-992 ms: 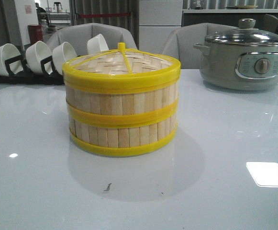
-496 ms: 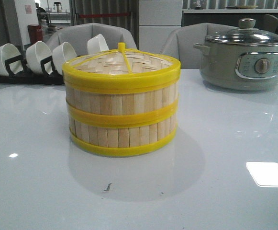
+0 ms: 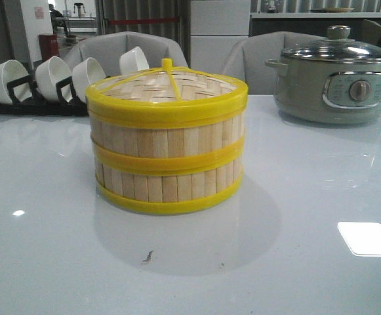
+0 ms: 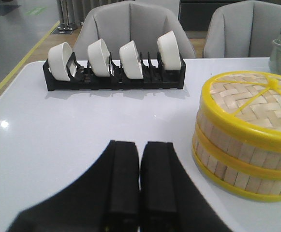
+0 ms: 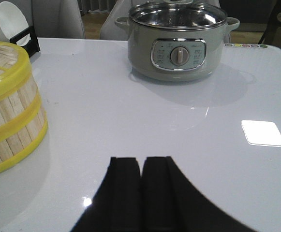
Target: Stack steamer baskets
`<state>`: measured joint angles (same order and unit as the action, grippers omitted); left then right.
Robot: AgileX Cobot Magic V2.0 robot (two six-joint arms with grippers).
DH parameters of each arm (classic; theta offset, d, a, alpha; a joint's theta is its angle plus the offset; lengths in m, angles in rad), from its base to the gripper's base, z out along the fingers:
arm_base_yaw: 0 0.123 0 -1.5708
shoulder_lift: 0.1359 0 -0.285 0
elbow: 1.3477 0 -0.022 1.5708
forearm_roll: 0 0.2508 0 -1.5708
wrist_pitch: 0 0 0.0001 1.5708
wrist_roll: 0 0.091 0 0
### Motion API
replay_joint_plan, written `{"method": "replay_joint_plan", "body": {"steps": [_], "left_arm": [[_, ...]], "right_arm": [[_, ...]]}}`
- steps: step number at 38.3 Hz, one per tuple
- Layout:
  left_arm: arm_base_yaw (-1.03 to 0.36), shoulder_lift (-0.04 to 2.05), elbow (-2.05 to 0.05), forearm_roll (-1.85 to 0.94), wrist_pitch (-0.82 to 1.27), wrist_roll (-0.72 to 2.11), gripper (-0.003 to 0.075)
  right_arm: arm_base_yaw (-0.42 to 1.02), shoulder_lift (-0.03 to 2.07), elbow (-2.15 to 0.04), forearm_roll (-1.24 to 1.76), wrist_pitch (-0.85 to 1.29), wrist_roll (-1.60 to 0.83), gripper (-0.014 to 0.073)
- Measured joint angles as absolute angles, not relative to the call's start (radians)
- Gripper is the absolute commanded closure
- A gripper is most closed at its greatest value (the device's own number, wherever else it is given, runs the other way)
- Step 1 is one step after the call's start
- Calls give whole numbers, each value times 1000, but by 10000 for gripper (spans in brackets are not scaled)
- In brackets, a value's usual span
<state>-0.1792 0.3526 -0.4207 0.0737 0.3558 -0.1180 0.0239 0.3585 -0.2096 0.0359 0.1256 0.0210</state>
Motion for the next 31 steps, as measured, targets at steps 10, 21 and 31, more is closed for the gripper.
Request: {"method": "replay_joint_plan", "body": {"steps": [10,21,31], "left_arm": [[-135,180,-162,53,224,-118,634],[-130,80,-8,48,-18,-118,634],[-126,31,7,58,-63,-118,634]], "right_arm": [[24,358,-210,36,126,21,538],[24,358,-210,36,126,21,538],[24,358,-210,36,126,21,538]]}}
